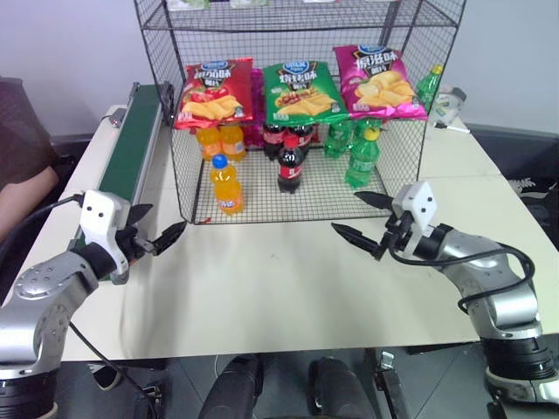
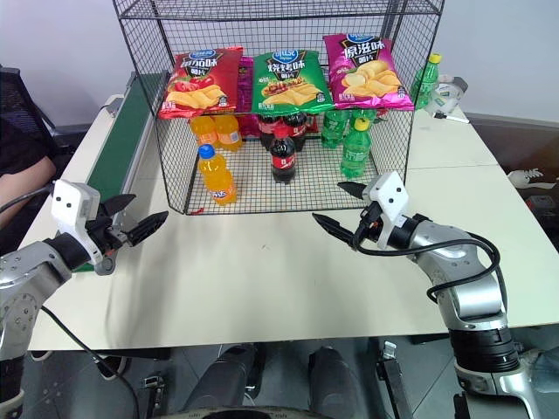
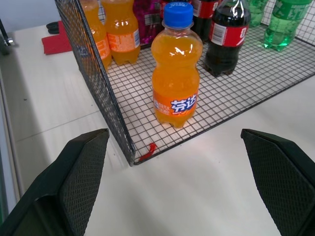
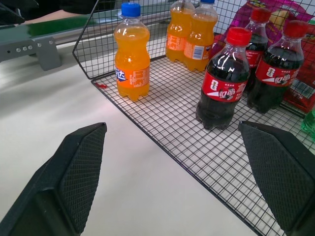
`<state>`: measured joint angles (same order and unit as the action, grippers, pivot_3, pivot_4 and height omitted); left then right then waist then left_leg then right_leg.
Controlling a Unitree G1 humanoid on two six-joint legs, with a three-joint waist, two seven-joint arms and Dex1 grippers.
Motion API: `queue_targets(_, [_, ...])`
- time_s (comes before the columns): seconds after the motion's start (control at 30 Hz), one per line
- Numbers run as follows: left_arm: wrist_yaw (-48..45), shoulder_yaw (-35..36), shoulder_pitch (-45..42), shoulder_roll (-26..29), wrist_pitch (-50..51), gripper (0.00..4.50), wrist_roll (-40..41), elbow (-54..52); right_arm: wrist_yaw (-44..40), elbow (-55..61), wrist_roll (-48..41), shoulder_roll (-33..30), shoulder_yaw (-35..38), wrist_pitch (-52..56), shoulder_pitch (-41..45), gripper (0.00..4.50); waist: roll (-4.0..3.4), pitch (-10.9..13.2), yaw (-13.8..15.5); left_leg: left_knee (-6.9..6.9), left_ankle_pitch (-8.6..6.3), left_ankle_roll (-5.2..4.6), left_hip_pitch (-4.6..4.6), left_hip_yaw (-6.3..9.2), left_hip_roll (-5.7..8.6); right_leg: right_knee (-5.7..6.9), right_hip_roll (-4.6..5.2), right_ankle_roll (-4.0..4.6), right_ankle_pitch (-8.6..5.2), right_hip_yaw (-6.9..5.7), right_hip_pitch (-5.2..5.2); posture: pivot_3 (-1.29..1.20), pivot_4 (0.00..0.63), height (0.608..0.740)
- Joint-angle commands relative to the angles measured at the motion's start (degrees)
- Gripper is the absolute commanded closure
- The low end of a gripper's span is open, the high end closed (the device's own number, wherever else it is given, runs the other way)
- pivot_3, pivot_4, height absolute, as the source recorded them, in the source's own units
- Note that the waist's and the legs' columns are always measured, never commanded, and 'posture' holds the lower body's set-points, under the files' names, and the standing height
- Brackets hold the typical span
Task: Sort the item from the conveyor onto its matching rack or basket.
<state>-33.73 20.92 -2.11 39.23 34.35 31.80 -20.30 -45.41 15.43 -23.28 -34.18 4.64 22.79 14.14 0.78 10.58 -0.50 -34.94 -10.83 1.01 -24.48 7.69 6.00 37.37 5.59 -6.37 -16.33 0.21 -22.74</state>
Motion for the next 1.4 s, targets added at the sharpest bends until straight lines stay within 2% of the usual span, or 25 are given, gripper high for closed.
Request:
queue_targets(0.03, [-0.52,0.26,-0.09,0.07,-1.73,0.01,-0.61,-0.31,-0.13,0.87,-0.37,0.35,0.00,-1.23,1.02,0.00,0.00,0.00,0.00,0.00,0.00,0.00,0.00,0.00,0.00,0.00,0.00,0.00,0.00,0.00,0.00,0.00,0.150,0.740])
queue_targets(0.93, [-0.48,-0.46,-2.04,-1.47,-1.54,0.01,-1.23,0.69,0.84,2.45,-0.62,1.46,-1.20,-0.58,0.19,0.00,0.00,0.00,0.01,0.01,0.00,0.00,0.00,0.00,0.00,-0.02,0.00,0.00,0.00,0.00,0.00,0.00,0.150,0.740])
queue_targets(1.4, [0.55,0.58,-1.58,-2.51,-1.07,0.01,-0.70,0.24,4.52,3.44,-1.73,3.78,-1.15,1.85,0.03,0.00,0.00,0.00,0.00,0.02,0.00,0.00,0.00,0.00,0.00,-0.02,0.00,-0.01,0.00,0.00,-0.01,0.00,0.150,0.740])
